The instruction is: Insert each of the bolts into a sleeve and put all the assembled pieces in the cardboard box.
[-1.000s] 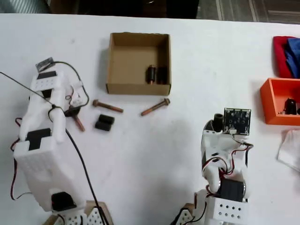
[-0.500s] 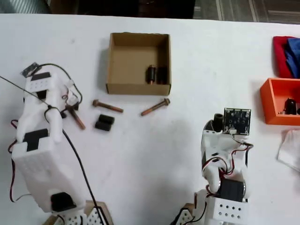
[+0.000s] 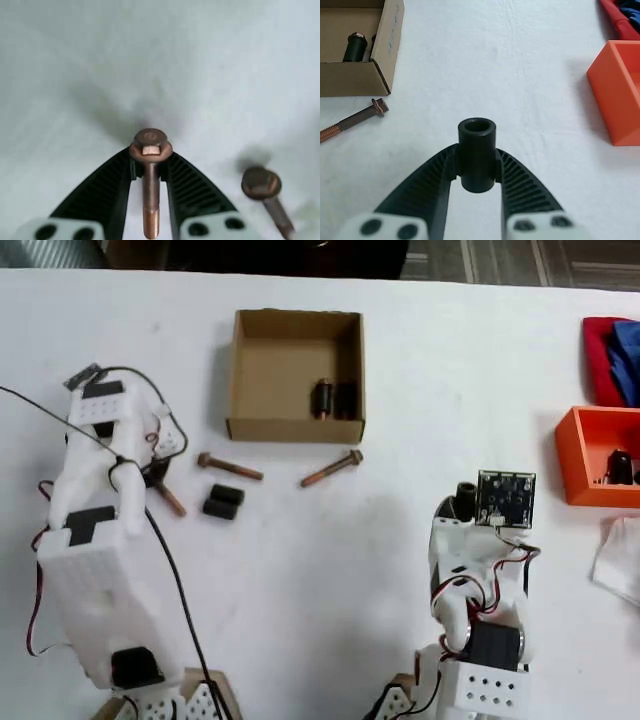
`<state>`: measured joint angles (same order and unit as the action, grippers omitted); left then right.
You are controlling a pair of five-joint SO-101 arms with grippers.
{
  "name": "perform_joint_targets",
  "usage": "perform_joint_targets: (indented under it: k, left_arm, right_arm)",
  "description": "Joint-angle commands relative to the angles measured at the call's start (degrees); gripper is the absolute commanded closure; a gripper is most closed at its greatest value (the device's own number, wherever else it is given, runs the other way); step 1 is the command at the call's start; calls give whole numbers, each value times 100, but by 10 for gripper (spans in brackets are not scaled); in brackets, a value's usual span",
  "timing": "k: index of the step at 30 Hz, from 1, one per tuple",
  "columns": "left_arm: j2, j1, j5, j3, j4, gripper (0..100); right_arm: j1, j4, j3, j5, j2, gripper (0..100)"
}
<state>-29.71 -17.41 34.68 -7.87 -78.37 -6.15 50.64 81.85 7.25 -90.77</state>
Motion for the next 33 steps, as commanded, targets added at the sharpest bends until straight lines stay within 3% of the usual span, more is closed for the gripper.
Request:
perform_joint_targets:
  k: [1,4,9,16,19,23,33]
  left_arm:
    - [888,659,26,-1051,-1503,976]
    - [1459,1213,0,-1604,-2321,976]
    - [2637,1749,-501,-1323,-2347,976]
    - [4914,2593,-545,-22,-2119,976]
    - [5899,2637,-545,1112,-1477,976]
    - [7235,2207,-545,2642,-149,976]
    - [9934,2084,-492,5209,3508,976]
  right_arm:
    - [-31,13,-18,-44,-127,975]
    - [-31,13,-18,-44,-127,975]
    - [-31,22,-18,-35,-127,975]
    - [295,110,-607,-53,-505,975]
    - [857,444,-949,-53,-1121,975]
    - [1727,514,-844,-53,-1165,975]
    - [2422,-2264,149,-53,-1218,975]
